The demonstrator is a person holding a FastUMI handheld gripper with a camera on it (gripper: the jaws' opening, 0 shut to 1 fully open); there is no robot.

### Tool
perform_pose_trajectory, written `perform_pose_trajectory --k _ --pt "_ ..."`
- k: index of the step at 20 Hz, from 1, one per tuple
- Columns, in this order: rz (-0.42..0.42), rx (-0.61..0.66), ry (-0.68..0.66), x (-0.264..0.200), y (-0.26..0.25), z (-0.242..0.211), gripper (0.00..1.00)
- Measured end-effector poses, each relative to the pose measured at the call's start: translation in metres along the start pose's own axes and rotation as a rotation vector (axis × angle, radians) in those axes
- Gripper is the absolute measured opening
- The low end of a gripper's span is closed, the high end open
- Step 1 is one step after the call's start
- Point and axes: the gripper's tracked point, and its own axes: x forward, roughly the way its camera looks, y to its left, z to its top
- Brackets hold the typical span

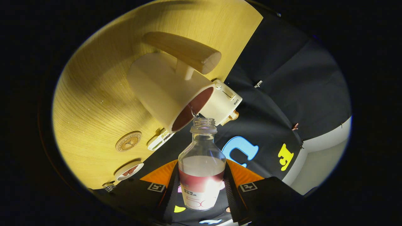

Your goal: Take the bottle from table, then pour the juice into the cup, finally place the bottle on the coaster

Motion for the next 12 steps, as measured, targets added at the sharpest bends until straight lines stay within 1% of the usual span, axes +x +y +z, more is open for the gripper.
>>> perform_pose_trajectory --k 7,12 --pt "-0.052 -0.136 -0.063 -0.0072 -0.0051 0.0058 0.70" --pt "-0.062 -0.153 -0.077 -0.0036 -0.0084 0.0037 0.70"
